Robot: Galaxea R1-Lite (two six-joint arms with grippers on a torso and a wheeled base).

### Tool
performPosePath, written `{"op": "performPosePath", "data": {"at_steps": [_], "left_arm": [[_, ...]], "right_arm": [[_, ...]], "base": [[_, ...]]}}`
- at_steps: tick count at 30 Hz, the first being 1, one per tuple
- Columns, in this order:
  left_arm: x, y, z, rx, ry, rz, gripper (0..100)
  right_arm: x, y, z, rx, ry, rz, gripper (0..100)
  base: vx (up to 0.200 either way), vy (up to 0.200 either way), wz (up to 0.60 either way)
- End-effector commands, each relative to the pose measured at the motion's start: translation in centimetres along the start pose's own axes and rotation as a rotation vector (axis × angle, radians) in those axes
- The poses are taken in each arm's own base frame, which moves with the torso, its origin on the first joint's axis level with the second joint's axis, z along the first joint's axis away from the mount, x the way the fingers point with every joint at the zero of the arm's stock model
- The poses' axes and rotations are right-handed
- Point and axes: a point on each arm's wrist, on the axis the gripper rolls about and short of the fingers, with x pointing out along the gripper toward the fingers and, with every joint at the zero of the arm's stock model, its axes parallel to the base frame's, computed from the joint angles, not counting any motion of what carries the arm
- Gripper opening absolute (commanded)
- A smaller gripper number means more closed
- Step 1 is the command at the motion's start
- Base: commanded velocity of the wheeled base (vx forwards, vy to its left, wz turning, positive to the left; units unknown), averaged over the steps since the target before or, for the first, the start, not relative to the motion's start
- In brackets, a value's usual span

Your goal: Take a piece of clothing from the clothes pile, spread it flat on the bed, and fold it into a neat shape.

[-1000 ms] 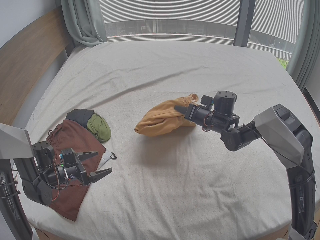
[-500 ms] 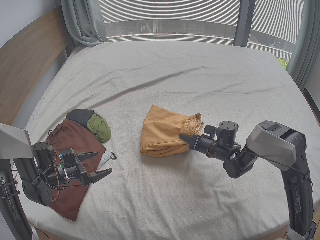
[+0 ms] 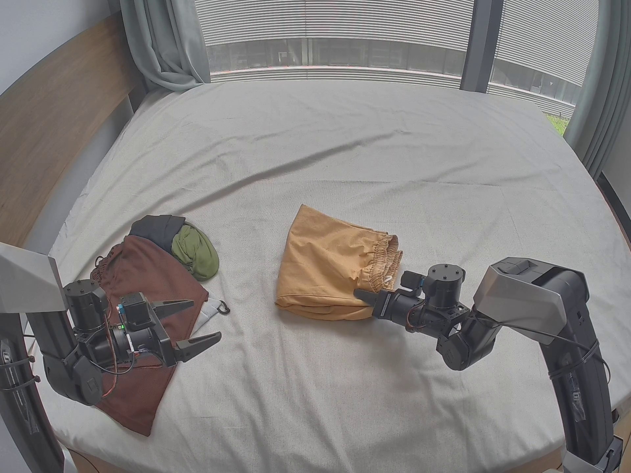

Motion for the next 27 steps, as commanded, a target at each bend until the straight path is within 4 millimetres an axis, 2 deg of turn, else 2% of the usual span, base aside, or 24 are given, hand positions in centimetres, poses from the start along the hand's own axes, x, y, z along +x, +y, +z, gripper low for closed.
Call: {"op": "performPosePath", "data": {"at_steps": [1, 8, 13, 14, 19, 23, 27], "left_arm": [[0.0, 0.1, 0.0, 0.0, -0.001, 0.002, 100], [0.0, 0.1, 0.0, 0.0, -0.001, 0.002, 100], [0.0, 0.0, 0.1, 0.003, -0.002, 0.001, 100], [0.0, 0.0, 0.0, 0.001, -0.001, 0.0, 100], [0.0, 0.0, 0.0, 0.001, -0.002, 0.002, 100], [0.0, 0.1, 0.1, 0.002, -0.003, 0.002, 100], [0.0, 0.1, 0.0, 0.0, -0.001, 0.002, 100]], "right_arm": [[0.0, -0.1, -0.1, 0.002, 0.003, -0.002, 100], [-1.5, 0.2, -0.1, -0.005, 0.016, -0.021, 100], [-3.0, 0.2, -1.4, -0.028, 0.082, -0.056, 100], [-3.5, 0.3, -2.4, -0.043, 0.118, -0.068, 100], [-4.4, 0.6, -4.2, -0.055, 0.185, -0.079, 100], [-4.6, 2.3, -5.2, -0.063, 0.224, -0.052, 100], [-4.7, 4.3, -5.1, -0.08, 0.232, -0.01, 100]], "base": [[0.0, 0.0, 0.0], [0.0, 0.0, 0.0], [0.0, 0.0, 0.0], [0.0, 0.0, 0.0], [0.0, 0.0, 0.0], [0.0, 0.0, 0.0], [0.0, 0.0, 0.0]]}}
